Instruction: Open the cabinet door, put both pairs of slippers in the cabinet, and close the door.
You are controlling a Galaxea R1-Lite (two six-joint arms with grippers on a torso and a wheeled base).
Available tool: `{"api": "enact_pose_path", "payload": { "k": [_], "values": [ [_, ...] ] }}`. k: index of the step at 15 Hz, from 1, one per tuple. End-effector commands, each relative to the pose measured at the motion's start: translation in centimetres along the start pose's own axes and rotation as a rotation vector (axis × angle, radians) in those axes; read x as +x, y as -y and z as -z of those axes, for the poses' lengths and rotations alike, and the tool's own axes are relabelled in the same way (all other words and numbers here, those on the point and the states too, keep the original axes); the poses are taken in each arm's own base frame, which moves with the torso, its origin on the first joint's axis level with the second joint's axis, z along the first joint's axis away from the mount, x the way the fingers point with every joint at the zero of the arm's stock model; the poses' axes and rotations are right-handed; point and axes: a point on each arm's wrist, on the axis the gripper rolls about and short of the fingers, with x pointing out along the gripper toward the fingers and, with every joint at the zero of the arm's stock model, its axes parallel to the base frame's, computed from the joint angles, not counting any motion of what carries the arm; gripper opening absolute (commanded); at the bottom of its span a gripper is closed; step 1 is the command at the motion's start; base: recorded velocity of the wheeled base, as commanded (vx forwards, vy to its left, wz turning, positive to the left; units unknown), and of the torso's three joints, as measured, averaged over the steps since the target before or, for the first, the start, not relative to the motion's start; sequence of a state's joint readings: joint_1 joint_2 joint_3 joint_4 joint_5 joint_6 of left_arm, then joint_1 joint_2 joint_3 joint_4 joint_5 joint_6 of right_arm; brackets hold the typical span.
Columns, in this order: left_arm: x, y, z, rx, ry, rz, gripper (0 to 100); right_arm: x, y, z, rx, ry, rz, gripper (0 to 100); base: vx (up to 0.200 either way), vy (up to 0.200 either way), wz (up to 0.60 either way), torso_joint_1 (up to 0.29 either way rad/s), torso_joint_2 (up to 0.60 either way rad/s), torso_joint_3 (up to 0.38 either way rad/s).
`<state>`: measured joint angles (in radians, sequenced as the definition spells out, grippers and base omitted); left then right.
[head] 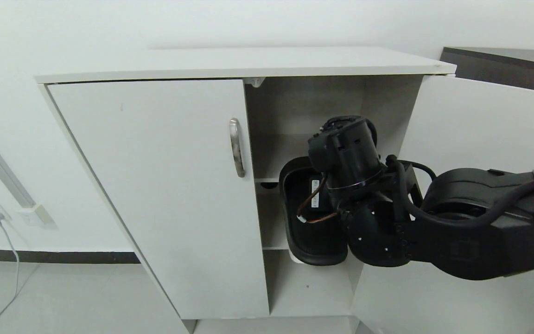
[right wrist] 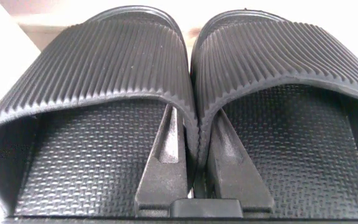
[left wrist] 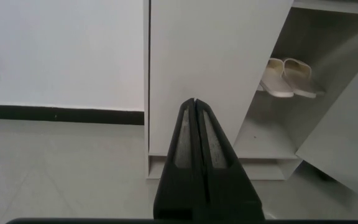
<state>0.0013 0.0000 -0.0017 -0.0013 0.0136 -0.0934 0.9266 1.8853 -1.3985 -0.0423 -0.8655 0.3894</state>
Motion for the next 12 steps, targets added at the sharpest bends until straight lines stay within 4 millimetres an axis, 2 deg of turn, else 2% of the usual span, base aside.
{"api": "enact_pose_path", "payload": {
  "k": [1,3,8,12],
  "values": [
    [0.0,0.0,0.0,0.000,-0.001,-0.001,0,0.1,-0.1,0.1,-0.003,-0.001,0.000,0,0.200,0.000,0.00,-0.002,0.00,0.007],
    [0.0,0.0,0.0,0.000,0.000,0.000,0,0.1,-0.1,0.2,-0.009,-0.004,0.001,0,0.200,0.000,0.00,0.007,0.00,-0.002],
    [0.0,0.0,0.0,-0.002,-0.001,-0.001,0,0.6,-0.4,0.6,-0.050,-0.012,-0.006,0,0.000,0.000,0.00,0.000,0.00,0.000],
    [0.0,0.0,0.0,-0.002,-0.001,-0.001,0,3.5,-0.8,-0.4,-0.025,-0.002,-0.051,0,0.000,0.000,0.00,0.000,0.00,0.000]
  ]
}}
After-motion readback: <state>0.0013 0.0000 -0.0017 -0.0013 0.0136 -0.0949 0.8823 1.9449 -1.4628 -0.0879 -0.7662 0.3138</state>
